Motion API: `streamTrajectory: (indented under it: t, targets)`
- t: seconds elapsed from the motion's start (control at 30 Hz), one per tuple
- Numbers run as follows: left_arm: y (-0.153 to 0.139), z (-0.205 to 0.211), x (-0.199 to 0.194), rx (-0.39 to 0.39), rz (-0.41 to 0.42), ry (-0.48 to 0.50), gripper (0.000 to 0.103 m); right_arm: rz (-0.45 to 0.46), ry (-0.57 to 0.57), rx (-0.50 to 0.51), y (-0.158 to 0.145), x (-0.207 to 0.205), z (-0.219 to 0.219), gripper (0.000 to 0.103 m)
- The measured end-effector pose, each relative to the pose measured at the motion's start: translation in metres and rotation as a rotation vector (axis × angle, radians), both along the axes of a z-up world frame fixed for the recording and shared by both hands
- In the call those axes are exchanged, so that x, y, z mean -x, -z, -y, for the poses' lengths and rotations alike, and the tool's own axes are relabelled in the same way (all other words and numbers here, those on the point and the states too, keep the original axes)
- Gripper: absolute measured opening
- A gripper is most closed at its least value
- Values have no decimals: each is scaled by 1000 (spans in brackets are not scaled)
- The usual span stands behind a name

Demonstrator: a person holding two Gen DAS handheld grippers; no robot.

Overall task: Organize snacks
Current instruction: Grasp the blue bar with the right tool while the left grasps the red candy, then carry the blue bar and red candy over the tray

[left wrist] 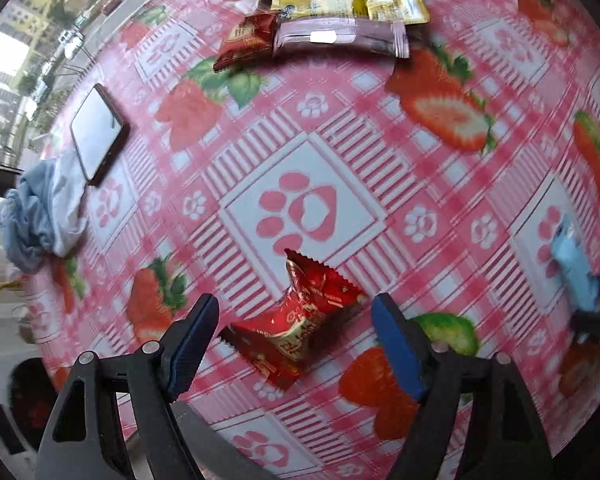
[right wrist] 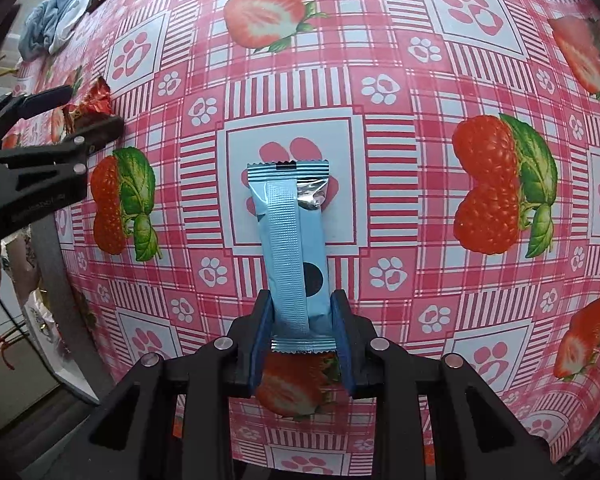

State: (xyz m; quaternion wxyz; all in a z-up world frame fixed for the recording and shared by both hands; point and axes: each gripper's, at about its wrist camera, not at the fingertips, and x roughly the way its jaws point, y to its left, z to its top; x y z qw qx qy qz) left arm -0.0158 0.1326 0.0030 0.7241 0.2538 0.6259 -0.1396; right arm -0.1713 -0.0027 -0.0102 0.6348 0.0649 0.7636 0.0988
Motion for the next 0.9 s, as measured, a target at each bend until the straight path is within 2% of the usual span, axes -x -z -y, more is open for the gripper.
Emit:
streamTrajectory:
  t: [0.07, 0.13, 0.17, 0.2, 0.23, 0.27, 0.37, 0.47, 0.5, 0.53, 0.57, 0.73, 0.9]
  targets:
    - [1, -1, -3, 16, -21, -14, 78, -8, 10, -3, 0, 2, 0, 31]
    - [-1, -1, -4, 54, -41, -19, 65, -9, 11, 9, 1, -1, 1, 32]
    - [-2, -1, -4, 73, -54, -20, 55, 2, -2, 29, -7, -11, 2, 37]
    - [-3, 0, -4, 90, -66, -21, 45, 10, -13, 42, -11, -17, -3, 60]
    - [-3, 0, -3, 114, -85, -23, 39, 13, -20, 50, -13, -21, -5, 73]
    - [-4, 1, -2, 120, -86, -26, 35, 24, -24, 57, -15, -25, -7, 80]
    - [-6, 5, 5, 133, -85, -54, 30, 32, -31, 68, -16, -33, -11, 76]
    - [-5, 3, 21, 177, -116, -112, 27, 47, -35, 115, -15, -35, -13, 55]
    - [-5, 0, 32, 206, -135, -146, 27, 56, -46, 138, -16, -34, -13, 45]
    - [-5, -2, 45, 224, -142, -165, 27, 67, -55, 153, -17, -33, -12, 41]
    - [-5, -5, 59, 239, -148, -183, 27, 72, -58, 147, -18, -31, -9, 32]
    - [-3, -15, 128, 305, -210, -240, 27, 25, -25, 71, -17, -10, 8, 30]
    - [-1, -28, 176, 365, -272, -284, 27, -22, 9, -2, -15, 25, 10, 30]
